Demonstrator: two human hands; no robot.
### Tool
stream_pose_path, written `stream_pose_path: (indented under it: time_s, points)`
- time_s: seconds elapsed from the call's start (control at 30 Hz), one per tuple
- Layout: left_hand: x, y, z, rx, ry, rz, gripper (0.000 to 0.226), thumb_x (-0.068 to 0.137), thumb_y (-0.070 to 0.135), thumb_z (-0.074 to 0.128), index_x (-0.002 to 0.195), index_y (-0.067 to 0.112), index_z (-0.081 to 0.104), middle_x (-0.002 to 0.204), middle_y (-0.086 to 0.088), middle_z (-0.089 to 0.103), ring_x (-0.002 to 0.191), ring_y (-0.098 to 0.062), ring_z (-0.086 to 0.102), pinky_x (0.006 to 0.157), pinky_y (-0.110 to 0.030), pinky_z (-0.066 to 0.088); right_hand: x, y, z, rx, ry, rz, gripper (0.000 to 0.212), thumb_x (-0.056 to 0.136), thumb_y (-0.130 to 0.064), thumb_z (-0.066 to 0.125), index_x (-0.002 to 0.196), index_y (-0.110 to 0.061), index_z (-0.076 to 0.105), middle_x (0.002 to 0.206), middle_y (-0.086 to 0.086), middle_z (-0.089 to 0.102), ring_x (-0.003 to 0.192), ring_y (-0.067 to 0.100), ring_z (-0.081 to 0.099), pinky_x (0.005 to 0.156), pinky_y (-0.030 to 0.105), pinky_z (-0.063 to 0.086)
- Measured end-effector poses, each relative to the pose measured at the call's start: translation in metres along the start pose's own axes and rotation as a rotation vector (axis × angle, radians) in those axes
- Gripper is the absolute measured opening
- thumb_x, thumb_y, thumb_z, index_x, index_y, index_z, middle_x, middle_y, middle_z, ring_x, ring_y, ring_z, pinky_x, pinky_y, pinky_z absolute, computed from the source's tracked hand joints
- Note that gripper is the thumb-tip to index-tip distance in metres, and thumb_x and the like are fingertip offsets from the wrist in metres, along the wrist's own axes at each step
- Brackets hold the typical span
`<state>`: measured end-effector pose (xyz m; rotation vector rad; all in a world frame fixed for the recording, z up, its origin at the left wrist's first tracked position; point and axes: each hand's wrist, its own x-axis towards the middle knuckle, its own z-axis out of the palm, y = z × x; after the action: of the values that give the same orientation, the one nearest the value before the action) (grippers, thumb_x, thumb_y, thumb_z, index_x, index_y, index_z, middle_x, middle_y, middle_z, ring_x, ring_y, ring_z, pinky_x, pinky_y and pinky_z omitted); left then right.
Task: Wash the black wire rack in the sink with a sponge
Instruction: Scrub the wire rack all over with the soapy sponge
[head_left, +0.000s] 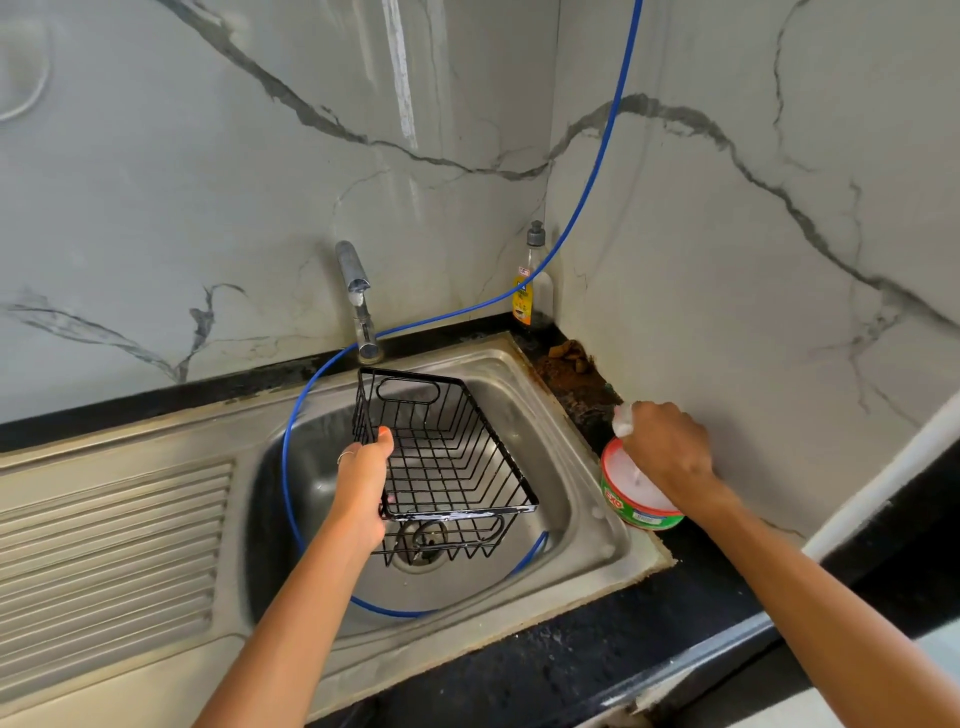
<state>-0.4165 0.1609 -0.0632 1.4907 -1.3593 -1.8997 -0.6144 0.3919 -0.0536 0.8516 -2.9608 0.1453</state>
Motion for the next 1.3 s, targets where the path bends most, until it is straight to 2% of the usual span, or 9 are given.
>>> stream_pose_path:
  time_s: [0.17,0.43,0.57,0.63,0.73,0.87,1.0,1.13,1.3]
  points:
    - [-0.005,0.004,-0.008,-0.039,-0.027,-0.005,0.063,0.091,0.046,0.058,0.146,0.027,0.034,0.139,-0.011,0.045,0.119,-0.034,0.050,0.099,-0.052,0.044,0.005,-0.012,-0.013,0.303,-0.018,0.112,0.042,0.095,-0.044,0.045,0.122,-0.012,0.053,0.108,0.016,0.063,0.097,0.035,0.060,0.075,0.035,0.045]
    - [-0.022,0.002,-0.023,-0.090,-0.095,0.074,0.049,0.093,0.045,0.056,0.137,0.029,0.044,0.126,-0.003,0.055,0.097,-0.024,0.061,0.063,-0.032,0.052,0.028,-0.117,-0.048,1.171,-0.444,-0.057,0.015,0.092,-0.008,0.040,0.090,-0.017,0.051,0.073,0.005,0.048,0.054,0.013,0.046,0.048,0.029,0.037]
    - [-0.025,0.002,-0.030,-0.048,-0.080,0.139,0.051,0.089,0.049,0.059,0.135,0.032,0.046,0.130,0.005,0.055,0.114,-0.027,0.058,0.091,-0.041,0.051,0.038,-0.186,-0.055,1.196,-0.369,-0.266,0.035,0.092,-0.021,0.058,0.127,-0.023,0.051,0.116,0.003,0.062,0.088,0.016,0.062,0.073,0.034,0.050]
    - [-0.031,0.004,-0.031,-0.036,-0.077,0.183,0.048,0.090,0.044,0.060,0.135,0.033,0.047,0.123,0.010,0.058,0.103,-0.022,0.059,0.078,-0.033,0.052,0.046,-0.216,-0.058,1.160,-0.227,-0.319,0.054,0.088,-0.023,0.065,0.139,-0.022,0.048,0.126,-0.006,0.058,0.106,0.014,0.060,0.089,0.027,0.049]
    - [-0.038,0.005,-0.033,0.023,-0.072,0.262,0.049,0.092,0.038,0.060,0.138,0.034,0.043,0.115,0.011,0.059,0.095,-0.020,0.058,0.070,-0.029,0.047,0.047,-0.246,-0.061,1.125,-0.133,-0.361,0.049,0.089,-0.017,0.064,0.136,-0.016,0.051,0.113,-0.005,0.056,0.102,0.010,0.057,0.072,-0.005,0.036]
    - [-0.039,0.005,-0.038,0.154,-0.051,0.343,0.056,0.091,0.033,0.062,0.142,0.030,0.040,0.135,-0.005,0.054,0.126,-0.025,0.050,0.103,-0.039,0.043,0.020,-0.258,-0.046,1.015,-0.070,-0.456,0.033,0.091,-0.015,0.062,0.124,-0.012,0.063,0.124,0.000,0.056,0.117,0.016,0.055,0.088,0.005,0.034]
    - [-0.042,0.003,-0.039,0.172,0.009,0.422,0.054,0.085,0.010,0.066,0.134,0.025,0.047,0.119,0.008,0.063,0.109,-0.005,0.059,0.076,-0.011,0.047,-0.022,-0.243,-0.019,0.982,-0.140,-0.485,0.032,0.093,-0.021,0.058,0.125,-0.021,0.062,0.149,-0.001,0.038,0.131,0.013,0.042,0.105,0.014,0.028]
    - [-0.044,-0.006,-0.034,0.313,0.134,0.406,0.072,0.074,0.019,0.070,0.137,0.033,0.038,0.115,0.012,0.061,0.085,-0.010,0.066,0.069,-0.025,0.054,-0.010,-0.242,-0.018,1.071,-0.099,-0.356,0.031,0.095,-0.020,0.057,0.125,-0.018,0.063,0.130,0.003,0.060,0.099,0.009,0.063,0.069,-0.004,0.039]
    - [-0.055,-0.006,-0.022,0.493,0.250,0.470,0.078,0.070,0.025,0.071,0.136,0.038,0.033,0.124,0.010,0.057,0.096,-0.019,0.064,0.084,-0.038,0.051,0.028,-0.247,-0.027,1.246,0.047,-0.119,0.030,0.097,-0.018,0.052,0.125,-0.009,0.062,0.113,0.002,0.067,0.095,0.008,0.059,0.072,0.001,0.036]
